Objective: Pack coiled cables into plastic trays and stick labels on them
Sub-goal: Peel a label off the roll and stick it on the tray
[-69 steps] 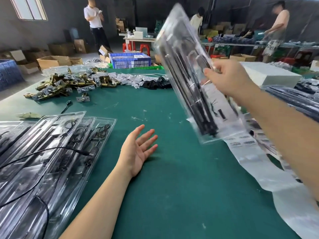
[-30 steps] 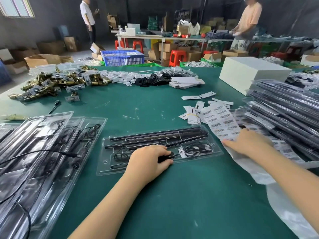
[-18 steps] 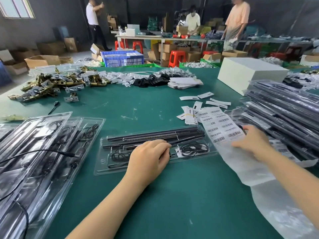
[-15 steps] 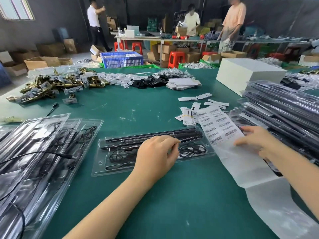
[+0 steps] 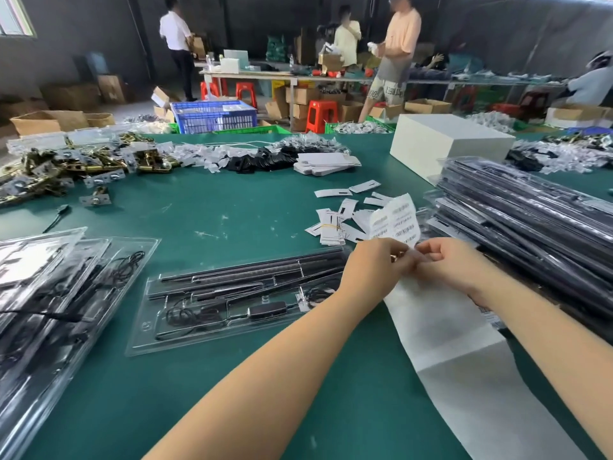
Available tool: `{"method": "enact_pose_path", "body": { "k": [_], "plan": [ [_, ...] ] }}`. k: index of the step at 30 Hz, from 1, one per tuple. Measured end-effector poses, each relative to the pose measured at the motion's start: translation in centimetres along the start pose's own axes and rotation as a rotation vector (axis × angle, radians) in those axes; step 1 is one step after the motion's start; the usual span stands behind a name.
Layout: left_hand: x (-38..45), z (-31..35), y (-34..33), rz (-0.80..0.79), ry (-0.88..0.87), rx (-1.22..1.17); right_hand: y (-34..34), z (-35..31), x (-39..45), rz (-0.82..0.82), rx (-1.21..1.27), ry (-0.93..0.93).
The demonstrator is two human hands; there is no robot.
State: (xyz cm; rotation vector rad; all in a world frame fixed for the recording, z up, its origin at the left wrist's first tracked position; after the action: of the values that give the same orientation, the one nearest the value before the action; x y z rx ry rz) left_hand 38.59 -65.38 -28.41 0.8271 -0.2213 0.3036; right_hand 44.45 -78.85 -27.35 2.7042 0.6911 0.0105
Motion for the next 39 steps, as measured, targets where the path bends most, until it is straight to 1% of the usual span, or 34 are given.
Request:
{"method": "enact_pose_path", "body": {
  "k": [4, 6, 9, 11, 13, 14, 17, 18, 19, 21, 22, 24, 25, 26, 27, 28, 29, 30, 32, 34, 36, 39],
  "plan": [
    [0.3, -0.4, 0.0, 0.018, -0.017, -0.053, 0.1, -0.1, 0.6, -0.019, -0.115, 0.063],
    [0.7, -0.6, 0.0, -0.01, -0.031, -0.039, 0.3, -0.1, 0.8, -0.019, -0.173, 0.082],
    [1.3, -0.9, 0.0, -0.046, -0.045, -0.056, 0.6, 0.0, 0.8, -0.048, -0.155, 0.073],
    [1.5, -1.2, 0.0, -0.07, -0.014, -0.07, 0.7, 0.1, 0.5, -0.061, -0.131, 0.062],
    [1.7, -1.6, -0.2, -0.087, 0.074, -0.141, 0.7, 0.2, 0.6, -0.052, -0.12, 0.065],
    [1.8, -1.9, -0.3, -0.075, 0.152, -0.216, 0.7, 0.3, 0.6, -0.036, -0.112, 0.066],
    [1.5, -3.6, 0.3, 0.063, 0.522, -0.587, 1.5, 1.2, 1.1, 0.062, -0.105, -0.009],
    [1.3, -4.4, 1.0, 0.135, 0.621, -0.714, 2.0, 1.5, 1.3, 0.112, -0.163, -0.046],
    [1.0, -5.1, 2.1, 0.207, 0.674, -0.782, 2.4, 1.6, 1.3, 0.167, -0.276, -0.069],
    [0.2, -7.0, 5.0, 0.324, 0.659, -0.735, 2.8, 1.1, 1.1, 0.272, -0.585, -0.078],
    [-0.5, -7.9, 6.7, 0.378, 0.613, -0.67, 2.6, 0.4, 0.7, 0.326, -0.786, -0.039],
    [-2.4, -9.6, 10.0, 0.484, 0.496, -0.487, 1.1, -1.1, 0.2, 0.438, -1.167, 0.165],
    [-3.6, -10.3, 11.4, 0.53, 0.44, -0.389, -0.3, -2.1, 0.0, 0.471, -1.236, 0.298],
    [-4.9, -10.8, 12.7, 0.568, 0.391, -0.301, -2.2, -3.2, -0.4, 0.468, -1.183, 0.404],
    [-6.2, -11.1, 13.7, 0.606, 0.347, -0.223, -4.5, -4.5, -0.9, 0.417, -1.001, 0.455],
    [-7.4, -11.4, 14.6, 0.638, 0.299, -0.163, -7.0, -5.5, -1.2, 0.322, -0.746, 0.449],
    [-8.6, -11.7, 15.3, 0.67, 0.24, -0.085, -9.7, -6.3, -1.3, 0.203, -0.507, 0.392],
    [-9.6, -11.8, 15.9, 0.702, 0.162, 0.021, -12.7, -7.0, -1.4, 0.093, -0.324, 0.327],
    [-11.3, -12.1, 16.7, 0.753, -0.018, 0.256, -18.1, -7.8, -1.7, -0.045, -0.061, 0.194],
    [-12.7, -12.5, 17.4, 0.8, -0.151, 0.424, -22.2, -7.9, -1.9, -0.081, 0.144, 0.046],
    [-13.8, -13.1, 17.9, 0.849, -0.243, 0.564, -24.8, -7.5, -2.0, -0.089, 0.274, -0.073],
    [-14.6, -13.8, 18.1, 0.873, -0.312, 0.697, -26.6, -6.8, -2.1, -0.097, 0.386, -0.155]
  ]
}}
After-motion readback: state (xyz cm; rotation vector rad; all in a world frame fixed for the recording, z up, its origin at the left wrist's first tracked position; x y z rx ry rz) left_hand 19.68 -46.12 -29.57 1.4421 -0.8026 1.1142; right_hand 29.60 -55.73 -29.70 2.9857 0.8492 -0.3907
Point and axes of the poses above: each hand's wrist, its own x-axis towards the middle knuckle, its own y-axis out of the back of the hand, z = x × y, the point moved 3 cm from there along x, towards the middle knuckle, and after that the axes turned 8 degrees about x, right-handed, at the moved point
